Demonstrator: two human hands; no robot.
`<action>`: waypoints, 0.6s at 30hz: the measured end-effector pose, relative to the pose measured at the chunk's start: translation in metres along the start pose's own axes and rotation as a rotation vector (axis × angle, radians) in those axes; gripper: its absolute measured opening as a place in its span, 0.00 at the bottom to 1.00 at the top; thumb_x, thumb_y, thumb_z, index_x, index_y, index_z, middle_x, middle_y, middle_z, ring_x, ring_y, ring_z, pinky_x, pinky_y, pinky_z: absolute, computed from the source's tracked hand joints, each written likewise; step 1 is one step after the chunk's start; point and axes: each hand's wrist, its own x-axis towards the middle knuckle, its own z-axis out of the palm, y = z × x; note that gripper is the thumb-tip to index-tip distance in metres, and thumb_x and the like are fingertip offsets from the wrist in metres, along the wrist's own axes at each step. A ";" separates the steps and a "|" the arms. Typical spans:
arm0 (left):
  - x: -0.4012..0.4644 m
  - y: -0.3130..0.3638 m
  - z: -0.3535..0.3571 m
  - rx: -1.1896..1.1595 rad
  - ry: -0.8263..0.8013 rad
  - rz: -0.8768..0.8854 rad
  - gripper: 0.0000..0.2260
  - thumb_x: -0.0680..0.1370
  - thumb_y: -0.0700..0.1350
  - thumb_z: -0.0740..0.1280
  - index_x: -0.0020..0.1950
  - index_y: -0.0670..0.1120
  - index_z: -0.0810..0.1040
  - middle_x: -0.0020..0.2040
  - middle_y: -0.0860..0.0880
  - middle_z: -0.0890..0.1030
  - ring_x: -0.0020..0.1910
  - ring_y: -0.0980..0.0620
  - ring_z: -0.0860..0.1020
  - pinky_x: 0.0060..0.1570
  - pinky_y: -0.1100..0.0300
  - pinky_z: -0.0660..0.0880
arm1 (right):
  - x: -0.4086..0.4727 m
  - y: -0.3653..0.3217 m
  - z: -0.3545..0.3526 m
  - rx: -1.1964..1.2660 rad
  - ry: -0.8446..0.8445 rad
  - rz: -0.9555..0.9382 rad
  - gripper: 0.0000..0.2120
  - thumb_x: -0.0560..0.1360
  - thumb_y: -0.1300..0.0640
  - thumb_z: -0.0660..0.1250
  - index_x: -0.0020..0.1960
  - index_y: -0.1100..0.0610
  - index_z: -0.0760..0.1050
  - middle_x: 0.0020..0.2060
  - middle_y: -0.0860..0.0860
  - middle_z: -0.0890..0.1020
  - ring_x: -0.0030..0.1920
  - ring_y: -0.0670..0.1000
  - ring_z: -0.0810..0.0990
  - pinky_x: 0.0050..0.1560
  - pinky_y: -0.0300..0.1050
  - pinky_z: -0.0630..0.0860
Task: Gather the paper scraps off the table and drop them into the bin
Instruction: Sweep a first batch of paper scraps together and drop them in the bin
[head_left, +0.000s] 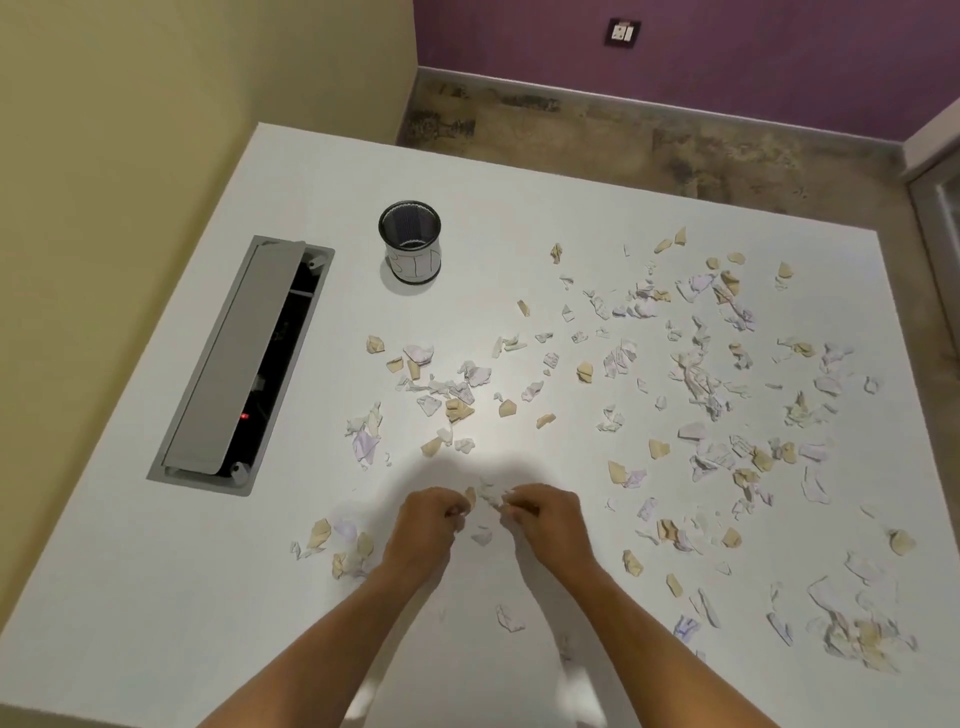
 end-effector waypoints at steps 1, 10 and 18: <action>0.003 0.002 -0.004 -0.099 0.020 -0.041 0.13 0.72 0.29 0.66 0.41 0.44 0.85 0.35 0.50 0.82 0.35 0.52 0.81 0.38 0.59 0.78 | 0.003 -0.002 -0.003 0.088 0.025 0.050 0.02 0.72 0.63 0.74 0.42 0.59 0.85 0.36 0.45 0.84 0.36 0.41 0.81 0.41 0.29 0.75; 0.059 0.045 -0.070 -0.445 0.155 -0.112 0.08 0.69 0.39 0.78 0.45 0.48 0.87 0.41 0.55 0.84 0.35 0.62 0.77 0.36 0.73 0.71 | 0.055 -0.041 -0.024 0.634 -0.075 0.249 0.03 0.72 0.61 0.75 0.43 0.55 0.86 0.44 0.51 0.87 0.46 0.51 0.84 0.53 0.47 0.81; 0.152 0.092 -0.154 -0.459 0.329 -0.056 0.08 0.70 0.39 0.78 0.47 0.48 0.86 0.36 0.52 0.77 0.36 0.54 0.74 0.41 0.62 0.73 | 0.098 -0.076 -0.027 0.929 -0.117 0.303 0.06 0.74 0.62 0.72 0.49 0.63 0.83 0.43 0.55 0.86 0.44 0.50 0.83 0.47 0.39 0.79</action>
